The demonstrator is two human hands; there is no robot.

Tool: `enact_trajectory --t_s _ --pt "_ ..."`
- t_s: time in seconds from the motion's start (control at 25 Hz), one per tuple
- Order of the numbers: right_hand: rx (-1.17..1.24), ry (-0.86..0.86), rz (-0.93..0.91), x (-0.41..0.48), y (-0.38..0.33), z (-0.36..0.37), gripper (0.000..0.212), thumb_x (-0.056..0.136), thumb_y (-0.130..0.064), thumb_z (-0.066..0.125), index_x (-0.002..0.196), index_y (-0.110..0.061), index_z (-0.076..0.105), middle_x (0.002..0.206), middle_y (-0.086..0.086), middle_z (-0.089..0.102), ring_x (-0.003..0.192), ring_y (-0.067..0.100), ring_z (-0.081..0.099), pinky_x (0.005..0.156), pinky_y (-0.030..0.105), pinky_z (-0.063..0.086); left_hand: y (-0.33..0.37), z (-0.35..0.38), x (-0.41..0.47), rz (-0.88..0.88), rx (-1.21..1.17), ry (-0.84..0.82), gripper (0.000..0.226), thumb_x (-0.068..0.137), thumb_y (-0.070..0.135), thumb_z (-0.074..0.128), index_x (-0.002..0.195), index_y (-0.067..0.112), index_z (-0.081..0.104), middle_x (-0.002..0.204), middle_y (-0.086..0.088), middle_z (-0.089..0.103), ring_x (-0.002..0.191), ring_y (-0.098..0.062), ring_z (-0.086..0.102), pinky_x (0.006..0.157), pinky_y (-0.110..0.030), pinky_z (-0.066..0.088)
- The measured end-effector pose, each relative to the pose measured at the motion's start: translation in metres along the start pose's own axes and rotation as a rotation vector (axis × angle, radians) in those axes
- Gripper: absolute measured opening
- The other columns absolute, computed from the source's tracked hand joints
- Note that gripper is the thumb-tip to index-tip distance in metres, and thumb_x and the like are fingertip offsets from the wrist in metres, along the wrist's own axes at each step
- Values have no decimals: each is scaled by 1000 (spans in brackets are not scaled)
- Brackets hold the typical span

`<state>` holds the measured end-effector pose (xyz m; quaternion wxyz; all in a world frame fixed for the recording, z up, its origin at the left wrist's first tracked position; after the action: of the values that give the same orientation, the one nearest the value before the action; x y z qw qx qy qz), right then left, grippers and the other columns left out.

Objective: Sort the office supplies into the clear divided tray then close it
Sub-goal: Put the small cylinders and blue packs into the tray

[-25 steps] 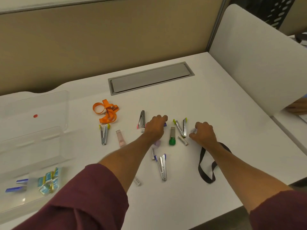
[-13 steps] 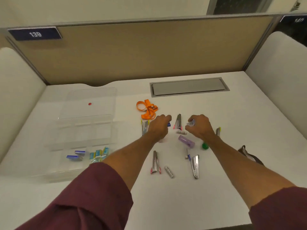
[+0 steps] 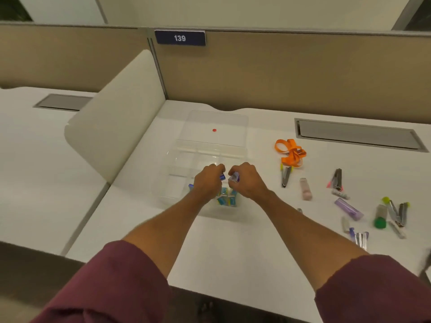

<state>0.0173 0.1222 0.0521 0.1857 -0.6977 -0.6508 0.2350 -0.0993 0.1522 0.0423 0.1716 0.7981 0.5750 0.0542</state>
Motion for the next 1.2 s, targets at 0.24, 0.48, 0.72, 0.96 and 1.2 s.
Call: enact_trajectory --t_s 0.24,0.48,0.72,0.96,1.2 --pt "16 -83 -56 7 -51 52 48 79 -19 67 123 -12 52 117 15 57 113 29 48 90 41 49 -68 1 -21 -94 -107 -50 36 91 22 64 125 17 54 123 -7 62 111 -26 58 88 -34 49" --pt "-19 -194 -65 4 -63 86 73 79 -30 73 139 -14 35 133 11 55 119 29 50 100 42 43 -100 -8 -22 -135 -196 -28 43 83 2 65 123 14 53 124 -11 60 109 -26 59 90 -37 52" --pt "-19 -40 -4 -14 -42 70 63 87 -29 64 142 -13 37 144 9 45 132 26 39 107 37 35 -83 -10 -19 -56 -120 -30 37 88 11 60 124 15 51 126 -6 58 114 -24 55 88 -35 47" --pt "-98 100 157 -58 25 22 54 90 -24 57 140 -12 39 144 8 43 131 27 38 106 39 36 5 16 -22 150 -87 -90 38 91 16 57 128 15 48 130 -7 51 119 -24 49 92 -40 46" --pt "-105 156 351 -116 102 -14 48 91 -26 57 136 -13 43 144 6 44 133 25 39 106 38 36 101 61 -40 365 -47 -192 42 93 23 55 133 16 46 138 -6 47 125 -24 46 97 -40 45"
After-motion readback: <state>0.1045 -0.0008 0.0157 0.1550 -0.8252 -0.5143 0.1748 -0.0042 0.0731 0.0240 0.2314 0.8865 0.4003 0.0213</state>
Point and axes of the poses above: each hand's wrist, its own x-axis towards the middle knuckle, its own z-axis out of the palm, y = z × x, the point moved 6 cm from there along x, towards the middle knuckle
